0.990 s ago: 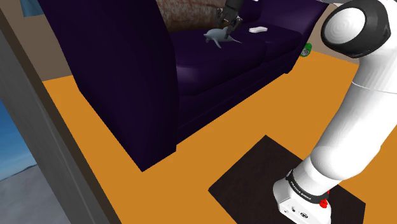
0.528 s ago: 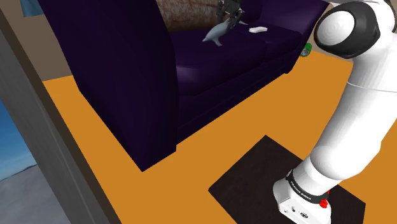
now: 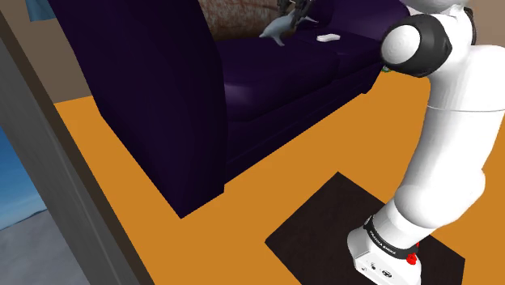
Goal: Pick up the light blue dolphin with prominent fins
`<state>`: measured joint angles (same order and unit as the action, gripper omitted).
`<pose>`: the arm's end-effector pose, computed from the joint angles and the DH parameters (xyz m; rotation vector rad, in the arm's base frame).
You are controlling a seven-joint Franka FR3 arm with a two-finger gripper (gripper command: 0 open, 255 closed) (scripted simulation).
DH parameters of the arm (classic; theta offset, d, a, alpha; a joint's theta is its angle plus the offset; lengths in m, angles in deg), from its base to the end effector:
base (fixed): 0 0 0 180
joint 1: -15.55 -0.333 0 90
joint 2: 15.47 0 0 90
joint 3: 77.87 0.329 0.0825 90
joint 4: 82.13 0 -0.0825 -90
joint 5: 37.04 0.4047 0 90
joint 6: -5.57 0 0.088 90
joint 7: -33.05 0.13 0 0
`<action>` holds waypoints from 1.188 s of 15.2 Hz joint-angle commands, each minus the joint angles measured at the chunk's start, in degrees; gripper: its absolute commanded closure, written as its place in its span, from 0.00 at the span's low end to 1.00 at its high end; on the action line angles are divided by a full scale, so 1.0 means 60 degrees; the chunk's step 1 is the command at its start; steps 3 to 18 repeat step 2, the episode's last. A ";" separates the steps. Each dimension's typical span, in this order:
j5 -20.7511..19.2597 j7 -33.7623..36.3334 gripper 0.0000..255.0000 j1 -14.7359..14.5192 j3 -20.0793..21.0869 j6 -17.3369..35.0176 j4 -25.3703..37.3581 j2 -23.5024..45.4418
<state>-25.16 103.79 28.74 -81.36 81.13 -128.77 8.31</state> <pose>0.6441 -0.1484 0.6951 -2.1968 1.9632 -0.0001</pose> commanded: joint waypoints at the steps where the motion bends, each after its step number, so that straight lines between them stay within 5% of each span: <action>1: 0.0034 0.0046 1.00 0.0052 0.0011 -0.0365 0.0639 0.0272; 18: 0.0033 0.0045 1.00 0.0051 0.0011 -0.0359 0.0626 0.0265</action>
